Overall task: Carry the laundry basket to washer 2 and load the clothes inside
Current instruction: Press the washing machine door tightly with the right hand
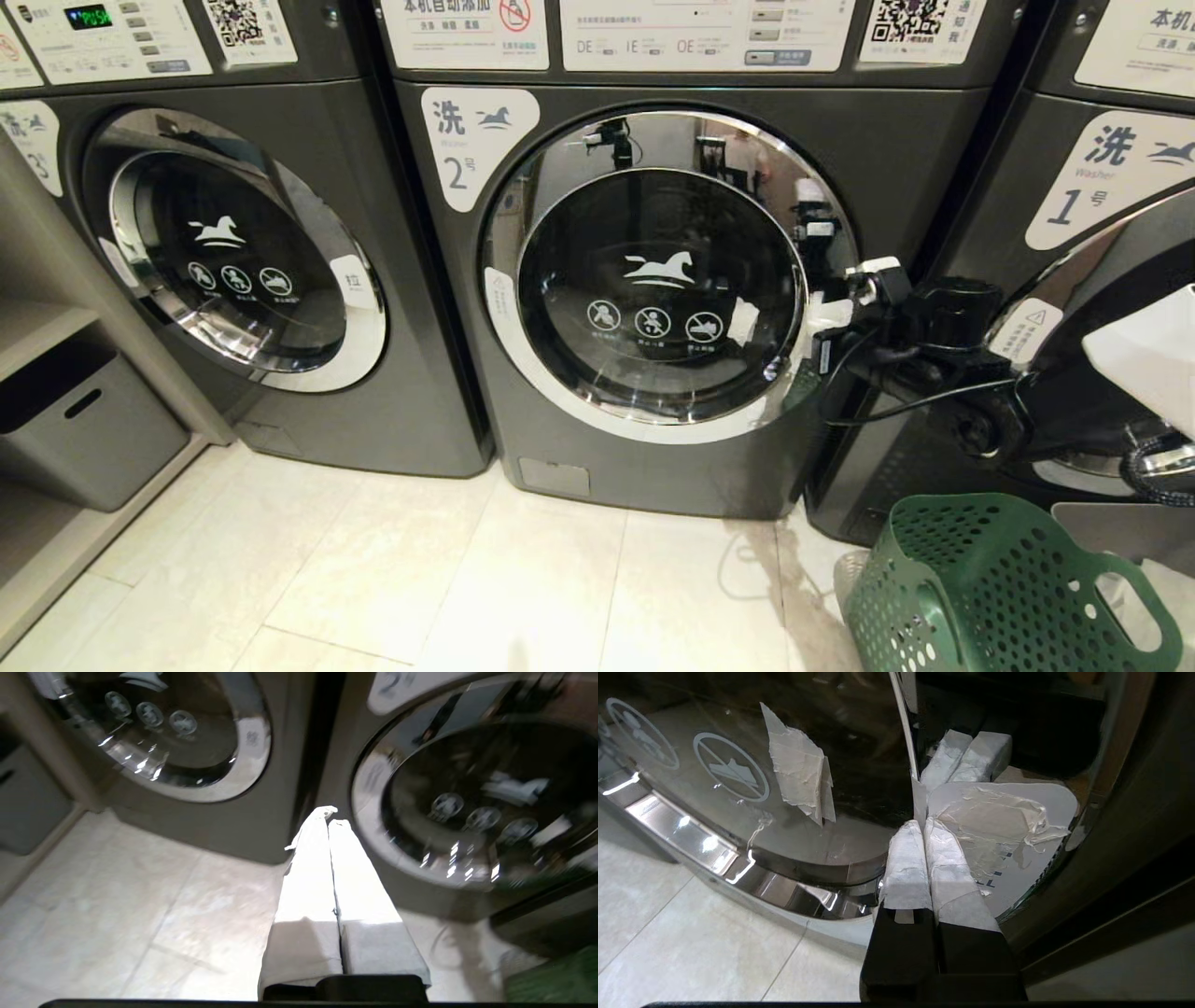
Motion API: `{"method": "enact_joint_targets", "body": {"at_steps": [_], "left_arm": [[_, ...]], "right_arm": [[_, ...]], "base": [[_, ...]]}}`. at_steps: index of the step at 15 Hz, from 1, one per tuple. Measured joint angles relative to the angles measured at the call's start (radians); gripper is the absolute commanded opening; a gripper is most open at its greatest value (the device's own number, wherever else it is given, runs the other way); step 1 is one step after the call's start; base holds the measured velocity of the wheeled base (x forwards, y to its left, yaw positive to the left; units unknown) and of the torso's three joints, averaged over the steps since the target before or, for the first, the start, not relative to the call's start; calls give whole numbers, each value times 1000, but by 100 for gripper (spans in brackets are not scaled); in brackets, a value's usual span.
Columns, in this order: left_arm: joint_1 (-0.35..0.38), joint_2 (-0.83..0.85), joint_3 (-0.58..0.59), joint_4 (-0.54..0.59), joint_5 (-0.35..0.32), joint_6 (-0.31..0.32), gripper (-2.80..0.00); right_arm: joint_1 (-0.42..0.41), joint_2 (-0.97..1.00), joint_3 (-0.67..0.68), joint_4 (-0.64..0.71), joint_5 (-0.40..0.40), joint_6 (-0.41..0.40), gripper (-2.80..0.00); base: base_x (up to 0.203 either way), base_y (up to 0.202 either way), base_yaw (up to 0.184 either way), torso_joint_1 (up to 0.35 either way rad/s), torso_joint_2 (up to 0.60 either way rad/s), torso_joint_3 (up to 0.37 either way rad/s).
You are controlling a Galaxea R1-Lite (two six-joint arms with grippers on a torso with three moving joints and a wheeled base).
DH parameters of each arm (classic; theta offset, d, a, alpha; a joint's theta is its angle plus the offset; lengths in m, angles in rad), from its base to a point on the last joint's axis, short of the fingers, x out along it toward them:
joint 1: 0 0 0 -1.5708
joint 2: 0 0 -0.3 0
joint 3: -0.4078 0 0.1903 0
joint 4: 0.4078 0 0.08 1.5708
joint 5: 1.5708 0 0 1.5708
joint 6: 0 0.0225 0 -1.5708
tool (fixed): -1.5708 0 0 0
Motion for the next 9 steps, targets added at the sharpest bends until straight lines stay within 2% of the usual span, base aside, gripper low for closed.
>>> {"method": "enact_joint_targets", "body": {"at_steps": [3, 7, 9], "left_arm": [[28, -160, 125, 163, 13, 88, -280], [43, -345, 214, 359, 62, 109, -280], [80, -411, 227, 427, 64, 110, -280]], "right_arm": [[0, 62, -84, -4, -13, 0, -280], [2, 128, -176, -2, -53, -1, -280], [2, 153, -208, -5, -56, -1, -280]], "base": [[0, 0, 0, 0, 0, 0], [0, 0, 0, 0, 0, 0], [0, 0, 0, 0, 0, 0]]}}
